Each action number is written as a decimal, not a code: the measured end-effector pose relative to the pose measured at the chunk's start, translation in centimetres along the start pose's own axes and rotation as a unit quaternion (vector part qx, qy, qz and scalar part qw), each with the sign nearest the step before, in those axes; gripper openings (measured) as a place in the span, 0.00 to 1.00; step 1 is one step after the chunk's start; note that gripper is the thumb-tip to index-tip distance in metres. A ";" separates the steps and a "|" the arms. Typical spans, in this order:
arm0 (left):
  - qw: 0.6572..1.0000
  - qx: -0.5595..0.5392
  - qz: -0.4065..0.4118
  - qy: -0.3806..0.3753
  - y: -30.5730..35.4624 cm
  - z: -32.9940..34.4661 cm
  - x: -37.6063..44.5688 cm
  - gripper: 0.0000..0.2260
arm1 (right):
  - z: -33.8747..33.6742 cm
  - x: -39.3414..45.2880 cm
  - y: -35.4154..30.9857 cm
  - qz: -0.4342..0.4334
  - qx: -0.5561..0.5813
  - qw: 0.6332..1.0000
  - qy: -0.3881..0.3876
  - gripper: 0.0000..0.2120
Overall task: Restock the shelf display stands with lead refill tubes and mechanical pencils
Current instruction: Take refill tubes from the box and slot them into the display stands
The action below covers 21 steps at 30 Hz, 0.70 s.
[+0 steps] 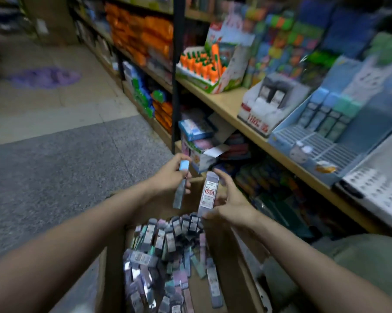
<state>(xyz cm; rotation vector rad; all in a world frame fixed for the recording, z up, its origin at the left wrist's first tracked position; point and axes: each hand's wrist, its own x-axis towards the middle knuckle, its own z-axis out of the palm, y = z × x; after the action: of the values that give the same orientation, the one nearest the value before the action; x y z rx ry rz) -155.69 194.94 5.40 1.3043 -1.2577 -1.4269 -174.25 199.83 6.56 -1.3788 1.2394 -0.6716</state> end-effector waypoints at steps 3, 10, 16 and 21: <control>0.998 -0.007 0.020 -0.055 3.4 1.6 0.1 0.13 | -2.7 -1.5 -3.5 -0.037 -0.043 0.996 0.062 0.49; 0.975 0.023 0.107 -0.191 7.8 5.6 0.0 0.09 | -7.5 -3.7 -7.7 -0.143 -0.091 0.968 0.184 0.38; 0.965 0.024 0.163 -0.205 10.5 7.1 0.5 0.09 | -9.5 -3.7 -9.5 -0.189 -0.182 0.933 0.245 0.27; 0.969 0.023 0.180 -0.169 11.2 7.9 1.4 0.10 | -12.2 -2.7 -12.2 -0.186 -0.244 0.914 0.267 0.18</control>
<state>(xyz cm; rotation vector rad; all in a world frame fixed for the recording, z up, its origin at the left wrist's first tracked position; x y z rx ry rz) -164.38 192.76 15.89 0.8232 -1.6635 -1.3940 -182.48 196.17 21.45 -1.9587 1.6667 -1.1087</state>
